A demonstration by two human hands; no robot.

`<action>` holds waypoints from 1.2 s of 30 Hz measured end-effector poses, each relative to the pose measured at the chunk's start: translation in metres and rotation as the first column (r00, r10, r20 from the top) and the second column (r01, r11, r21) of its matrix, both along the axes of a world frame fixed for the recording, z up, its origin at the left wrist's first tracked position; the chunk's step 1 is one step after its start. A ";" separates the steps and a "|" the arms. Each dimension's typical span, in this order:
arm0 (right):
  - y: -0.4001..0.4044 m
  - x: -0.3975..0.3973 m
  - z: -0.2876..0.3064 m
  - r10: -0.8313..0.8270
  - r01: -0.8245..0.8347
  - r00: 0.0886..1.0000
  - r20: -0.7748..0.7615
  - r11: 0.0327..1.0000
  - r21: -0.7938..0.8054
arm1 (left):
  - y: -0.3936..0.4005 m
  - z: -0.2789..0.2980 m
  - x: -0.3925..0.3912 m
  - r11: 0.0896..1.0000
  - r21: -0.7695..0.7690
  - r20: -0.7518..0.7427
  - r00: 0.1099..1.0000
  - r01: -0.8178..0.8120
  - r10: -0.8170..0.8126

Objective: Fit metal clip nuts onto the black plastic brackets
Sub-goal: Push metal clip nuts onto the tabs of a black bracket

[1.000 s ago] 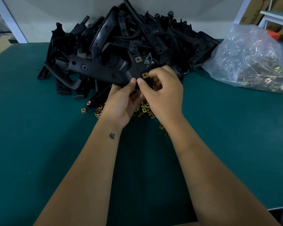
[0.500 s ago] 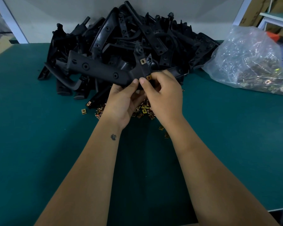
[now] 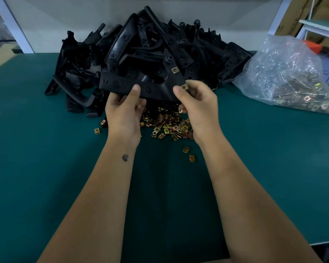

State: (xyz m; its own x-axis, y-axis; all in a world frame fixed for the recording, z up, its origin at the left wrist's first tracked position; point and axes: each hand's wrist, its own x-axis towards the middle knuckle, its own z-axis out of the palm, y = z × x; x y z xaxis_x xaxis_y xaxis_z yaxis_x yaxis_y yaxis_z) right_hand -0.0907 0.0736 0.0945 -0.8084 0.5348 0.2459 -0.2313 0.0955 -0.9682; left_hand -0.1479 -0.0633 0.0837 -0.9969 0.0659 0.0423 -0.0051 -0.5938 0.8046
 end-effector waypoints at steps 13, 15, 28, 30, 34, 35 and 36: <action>0.003 -0.002 -0.005 0.171 -0.200 0.980 -0.103 0.835 -0.512 | 0.023 0.003 0.022 0.988 -0.061 0.008 0.990 0.140 -0.140; 0.006 -0.002 -0.004 0.106 -0.115 0.993 -0.049 0.835 -0.538 | 0.029 0.003 0.026 0.986 -0.126 0.042 0.994 0.105 -0.100; 0.086 0.071 0.021 -0.262 0.225 0.965 -0.023 0.868 -0.442 | 0.104 0.009 0.060 0.917 -0.397 -0.052 0.997 0.035 -0.060; 0.112 0.099 0.023 -0.410 0.352 0.911 -0.035 0.821 -0.449 | 0.140 0.019 0.082 0.882 -0.465 -0.116 0.981 0.082 -0.153; 0.163 0.165 0.015 -0.800 0.624 0.598 -0.050 0.504 -0.597 | 0.213 0.027 0.169 0.729 -0.644 -0.265 0.826 0.232 -0.497; 0.176 0.185 0.011 -0.853 0.644 0.520 -0.041 0.423 -0.637 | 0.227 0.025 0.195 0.692 -0.658 -0.259 0.775 0.295 -0.577; 0.187 0.207 0.005 -0.887 0.663 0.462 -0.016 0.357 -0.658 | 0.238 0.022 0.221 0.649 -0.676 -0.250 0.720 0.349 -0.647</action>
State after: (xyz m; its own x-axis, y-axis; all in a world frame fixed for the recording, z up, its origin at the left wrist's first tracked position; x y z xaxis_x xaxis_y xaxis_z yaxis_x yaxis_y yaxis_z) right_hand 0.1161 0.2606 0.0993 0.1263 0.9800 -0.1540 -0.6138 -0.0448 -0.7882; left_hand 0.0729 0.1742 0.1061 -0.6693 0.7050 0.2343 0.2721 -0.0608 0.9603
